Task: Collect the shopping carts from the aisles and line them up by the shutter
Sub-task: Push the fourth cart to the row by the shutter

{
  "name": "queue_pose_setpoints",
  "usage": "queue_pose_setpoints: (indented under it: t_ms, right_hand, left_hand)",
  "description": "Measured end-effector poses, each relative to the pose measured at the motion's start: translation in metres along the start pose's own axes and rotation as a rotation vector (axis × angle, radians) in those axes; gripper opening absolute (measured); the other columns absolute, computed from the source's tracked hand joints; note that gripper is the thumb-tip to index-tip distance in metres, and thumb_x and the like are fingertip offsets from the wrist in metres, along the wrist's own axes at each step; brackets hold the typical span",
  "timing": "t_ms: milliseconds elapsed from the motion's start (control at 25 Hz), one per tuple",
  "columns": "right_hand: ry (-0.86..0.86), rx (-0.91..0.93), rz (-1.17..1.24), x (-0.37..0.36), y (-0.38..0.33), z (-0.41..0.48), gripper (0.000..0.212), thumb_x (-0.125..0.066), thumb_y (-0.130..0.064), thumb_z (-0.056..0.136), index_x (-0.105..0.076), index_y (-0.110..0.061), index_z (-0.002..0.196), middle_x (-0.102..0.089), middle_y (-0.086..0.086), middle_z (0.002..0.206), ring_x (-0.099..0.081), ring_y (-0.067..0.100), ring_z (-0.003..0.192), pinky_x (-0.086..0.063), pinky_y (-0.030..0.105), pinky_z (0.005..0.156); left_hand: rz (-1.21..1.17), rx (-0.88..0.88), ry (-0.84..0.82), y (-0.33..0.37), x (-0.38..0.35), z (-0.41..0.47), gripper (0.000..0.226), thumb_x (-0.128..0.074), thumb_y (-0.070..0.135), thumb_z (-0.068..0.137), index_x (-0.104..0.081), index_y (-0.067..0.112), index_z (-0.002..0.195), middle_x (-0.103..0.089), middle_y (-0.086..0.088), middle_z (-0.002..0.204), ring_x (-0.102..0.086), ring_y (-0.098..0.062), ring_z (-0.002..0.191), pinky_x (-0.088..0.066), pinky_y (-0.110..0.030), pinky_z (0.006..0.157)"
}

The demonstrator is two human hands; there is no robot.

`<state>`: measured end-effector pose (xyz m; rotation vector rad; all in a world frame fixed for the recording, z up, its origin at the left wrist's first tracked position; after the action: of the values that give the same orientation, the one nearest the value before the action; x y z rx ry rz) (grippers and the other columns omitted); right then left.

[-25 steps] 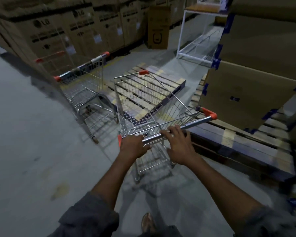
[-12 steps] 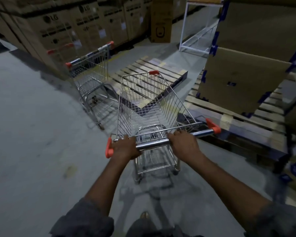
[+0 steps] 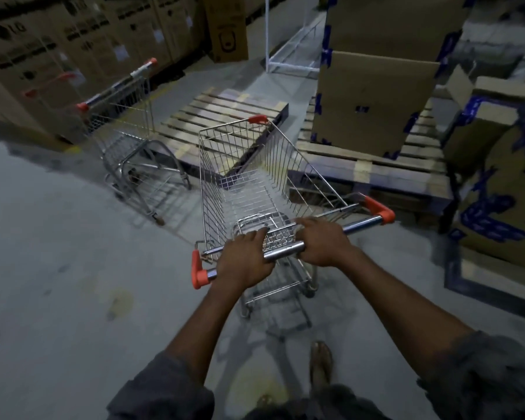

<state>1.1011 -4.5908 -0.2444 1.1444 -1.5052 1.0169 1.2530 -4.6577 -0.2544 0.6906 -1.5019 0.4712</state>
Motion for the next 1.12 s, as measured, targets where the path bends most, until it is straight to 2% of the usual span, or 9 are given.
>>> queue_pose_setpoints:
  t_ms: [120, 240, 360, 440, 560, 760, 920, 1000, 1120]
  right_hand:
    - [0.092, -0.086, 0.012, -0.008, -0.019, -0.04, 0.053, -0.069, -0.045, 0.074, -0.065, -0.028, 0.125, -0.052, -0.001, 0.146, -0.054, 0.023, 0.127, -0.049, 0.044, 0.098]
    - [0.119, -0.131, 0.037, -0.02, -0.035, -0.092, 0.065, -0.066, -0.046, 0.074, -0.057, -0.033, 0.137, -0.047, 0.001, 0.151, -0.053, 0.03, 0.129, -0.044, 0.048, 0.1]
    - [-0.044, -0.154, 0.036, -0.036, -0.044, -0.133, 0.061, -0.061, -0.056, 0.077, -0.061, -0.037, 0.135, -0.02, 0.0, 0.168, -0.02, 0.035, 0.152, -0.033, 0.06, 0.109]
    - [-0.194, -0.15, 0.041, -0.047, -0.044, -0.156, 0.059, -0.062, -0.058, 0.076, -0.066, -0.032, 0.129, -0.01, -0.004, 0.17, -0.006, 0.034, 0.155, -0.03, 0.063, 0.111]
    - [-0.285, -0.106, 0.03, -0.058, -0.04, -0.196, 0.058, -0.062, -0.056, 0.075, -0.07, -0.028, 0.126, -0.019, -0.005, 0.167, -0.019, 0.029, 0.152, -0.038, 0.055, 0.112]
    - [-0.019, -0.123, 0.079, -0.059, -0.032, -0.28, 0.056, -0.063, -0.042, 0.073, -0.059, -0.028, 0.127, -0.053, -0.004, 0.141, -0.047, 0.022, 0.13, -0.049, 0.042, 0.093]
    - [0.088, -0.184, 0.145, -0.07, -0.037, -0.341, 0.062, -0.064, -0.038, 0.071, -0.051, -0.025, 0.13, -0.061, -0.002, 0.13, -0.055, 0.024, 0.12, -0.05, 0.041, 0.086]
    - [0.122, -0.231, 0.123, -0.079, -0.044, -0.366, 0.051, -0.062, -0.039, 0.07, -0.058, -0.025, 0.119, -0.063, -0.003, 0.128, -0.056, 0.024, 0.118, -0.052, 0.04, 0.084]
    - [0.206, -0.391, 0.043, -0.092, -0.057, -0.406, 0.044, -0.067, -0.039, 0.068, -0.068, -0.024, 0.11, -0.064, -0.001, 0.127, -0.058, 0.024, 0.115, -0.047, 0.041, 0.093]
  left_hand:
    - [0.004, -0.077, 0.073, 0.01, -0.001, -0.038, 0.078, -0.061, 0.054, 0.083, -0.037, 0.025, 0.151, -0.044, -0.002, 0.153, -0.047, -0.026, 0.135, -0.042, -0.048, 0.104]
    - [0.051, -0.12, 0.01, 0.02, -0.008, -0.076, 0.065, -0.06, 0.05, 0.083, -0.048, 0.028, 0.143, -0.041, 0.001, 0.156, -0.043, -0.024, 0.138, -0.037, -0.051, 0.108]
    - [0.088, -0.118, -0.106, 0.035, -0.022, -0.108, 0.051, -0.062, 0.047, 0.081, -0.06, 0.029, 0.128, -0.04, 0.0, 0.158, -0.045, -0.024, 0.138, -0.031, -0.056, 0.111]
    - [0.061, -0.134, -0.193, 0.05, -0.03, -0.132, 0.058, -0.062, 0.054, 0.079, -0.059, 0.03, 0.131, -0.036, 0.0, 0.16, -0.042, -0.024, 0.142, -0.03, -0.059, 0.111]
    - [-0.009, -0.184, -0.168, 0.081, -0.031, -0.168, 0.076, -0.056, 0.064, 0.078, -0.043, 0.032, 0.146, -0.043, 0.002, 0.155, -0.048, -0.024, 0.137, -0.04, -0.053, 0.107]
    - [-0.055, -0.232, -0.101, 0.133, -0.036, -0.224, 0.092, -0.058, 0.059, 0.081, -0.022, 0.029, 0.159, -0.049, 0.0, 0.152, -0.052, -0.027, 0.132, -0.043, -0.049, 0.106]
    - [0.01, -0.324, -0.103, 0.16, -0.042, -0.264, 0.073, -0.054, 0.063, 0.08, -0.048, 0.027, 0.143, -0.051, 0.0, 0.149, -0.054, -0.025, 0.129, -0.045, -0.046, 0.102]
    - [0.056, -0.404, -0.125, 0.169, -0.045, -0.281, 0.057, -0.054, 0.062, 0.081, -0.064, 0.024, 0.122, -0.048, -0.003, 0.153, -0.053, -0.025, 0.131, -0.044, -0.044, 0.102]
    - [0.057, -0.503, -0.058, 0.177, -0.04, -0.307, 0.041, -0.063, 0.053, 0.082, -0.068, 0.023, 0.11, -0.045, -0.001, 0.155, -0.051, -0.023, 0.131, -0.045, -0.043, 0.101]
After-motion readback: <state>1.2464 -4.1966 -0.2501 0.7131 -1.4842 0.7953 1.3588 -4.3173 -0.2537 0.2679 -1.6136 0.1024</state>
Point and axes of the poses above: each hand's wrist, its own z-axis towards the middle knuckle, its own x-axis out of the back of the hand, y = z × x, the point moved 8 cm from there along z, towards the middle knuckle
